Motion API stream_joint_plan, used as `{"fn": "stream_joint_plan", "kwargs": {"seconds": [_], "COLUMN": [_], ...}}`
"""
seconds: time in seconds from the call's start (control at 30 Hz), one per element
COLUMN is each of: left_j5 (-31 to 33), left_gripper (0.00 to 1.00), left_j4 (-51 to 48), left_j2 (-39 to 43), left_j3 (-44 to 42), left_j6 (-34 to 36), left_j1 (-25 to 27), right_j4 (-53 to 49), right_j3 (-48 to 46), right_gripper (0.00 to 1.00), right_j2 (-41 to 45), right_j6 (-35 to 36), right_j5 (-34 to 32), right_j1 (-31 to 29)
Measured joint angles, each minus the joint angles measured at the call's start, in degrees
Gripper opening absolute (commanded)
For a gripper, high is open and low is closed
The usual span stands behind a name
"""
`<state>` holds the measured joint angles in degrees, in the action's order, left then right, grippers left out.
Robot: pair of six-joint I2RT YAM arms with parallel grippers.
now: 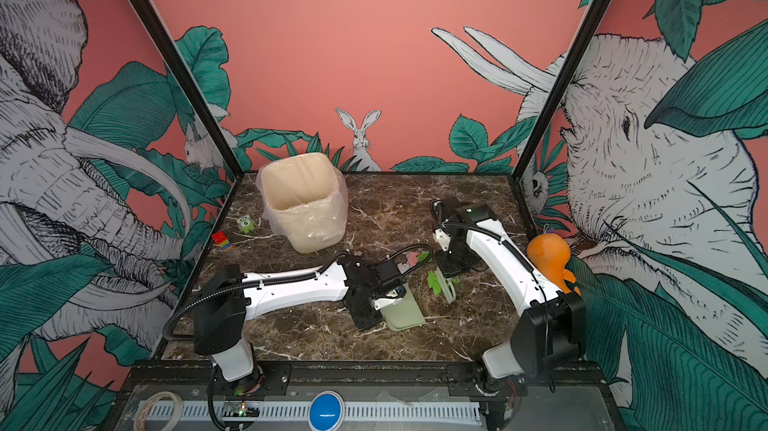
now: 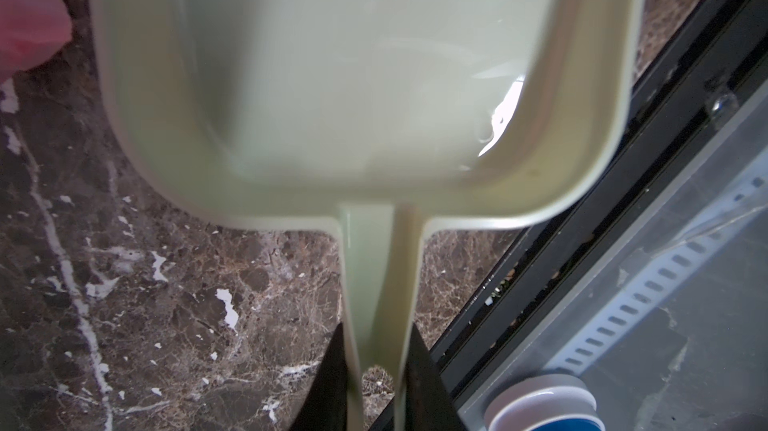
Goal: Sweep away the paper scraps from the table
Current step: 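Lower the empty dustpan with the left gripper beside the green scraps, then sweep the two green scraps into the dustpan with the right brush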
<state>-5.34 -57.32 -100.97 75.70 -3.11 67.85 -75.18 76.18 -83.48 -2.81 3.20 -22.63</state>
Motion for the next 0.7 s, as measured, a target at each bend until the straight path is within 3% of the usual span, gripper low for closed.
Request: {"fn": "stream_joint_plan", "kwargs": {"seconds": [0.37, 0.7], "left_j5": [-0.2, -0.1], "left_gripper": [0.0, 0.0], "left_j4": [0.3, -0.5], "left_j2": [-0.6, -3.2], "left_j3": [0.6, 1.2], "left_j6": [0.2, -0.3], "left_j1": [-0.2, -0.9], "right_j4": [-6.2, -3.9], "right_j3": [6.4, 7.1], "right_gripper": [0.0, 0.0], "right_j2": [-0.5, -8.2], "right_j6": [-3.1, -2.7], "right_j5": [-3.9, -6.7], "right_j1": [-3.4, -3.1]}}
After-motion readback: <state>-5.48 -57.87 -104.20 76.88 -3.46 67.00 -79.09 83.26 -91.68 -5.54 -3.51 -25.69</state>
